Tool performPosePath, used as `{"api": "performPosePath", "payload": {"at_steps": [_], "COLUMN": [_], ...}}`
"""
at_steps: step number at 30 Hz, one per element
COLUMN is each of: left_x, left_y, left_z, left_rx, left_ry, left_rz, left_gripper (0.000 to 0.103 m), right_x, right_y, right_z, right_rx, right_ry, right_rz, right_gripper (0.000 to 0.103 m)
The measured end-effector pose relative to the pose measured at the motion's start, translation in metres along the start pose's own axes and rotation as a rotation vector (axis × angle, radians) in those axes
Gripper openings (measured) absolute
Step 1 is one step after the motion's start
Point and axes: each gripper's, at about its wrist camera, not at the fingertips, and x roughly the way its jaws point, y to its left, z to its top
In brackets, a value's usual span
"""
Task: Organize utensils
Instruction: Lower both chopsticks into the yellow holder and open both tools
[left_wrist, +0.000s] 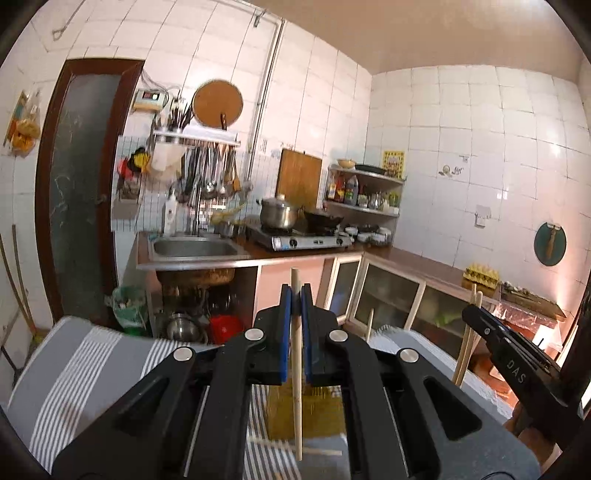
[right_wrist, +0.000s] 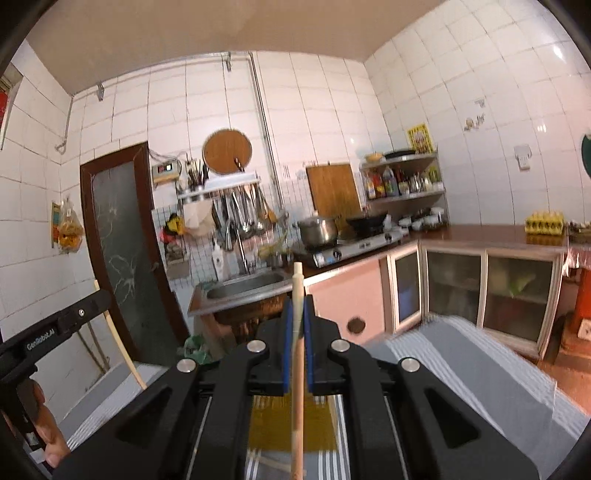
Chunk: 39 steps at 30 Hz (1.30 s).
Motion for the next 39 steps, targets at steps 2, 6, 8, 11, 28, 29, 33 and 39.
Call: {"api": "performPosePath", "payload": {"at_steps": [2,6,8,11,28,29,33,39], "left_x": [0.007,0.024,0.036,0.056,0.149,0.151,0.151,0.122], "left_y": [-0.003,-0.008,-0.008,-0.008,0.018,0.021,0.029,0.042], "left_z": [0.015,0.037,0.046,0.052,-0.039,-0.044,-0.052,-0.031], "left_rx": [0.012,0.028,0.033,0.037,0.004,0.001,-0.005,-0.035], "left_ry": [-0.029,-0.075,-0.090,-0.098,0.100,0.121,0.180,0.204], "left_rz": [0.001,0.007,0.011,0.008,-0.016,-0.008,0.022,0.074], "left_gripper": [0.004,0.004,0.004,0.004,0.004,0.004,0.006,0.053], "right_x": [0.011,0.039,0.052,0.076,0.149,0.149,0.148,0.150], "right_y": [0.001,0.002,0.005,0.008,0.001,0.000,-0.004,-0.010], "right_z": [0.014,0.039,0.045,0.051,-0.031,-0.035,-0.041,-0.033], "right_rx": [0.003,0.011,0.002,-0.017,-0.092,-0.091,-0.087,-0.096], "right_ry": [-0.027,-0.091,-0.118,-0.151,-0.010,0.005,0.084,0.202], "right_rz": [0.002,0.002,0.001,-0.002,0.029,0.030,0.045,-0.004], "right_gripper": [0.006,0.006,0.006,0.006,0.006,0.006,0.007,0.012]}}
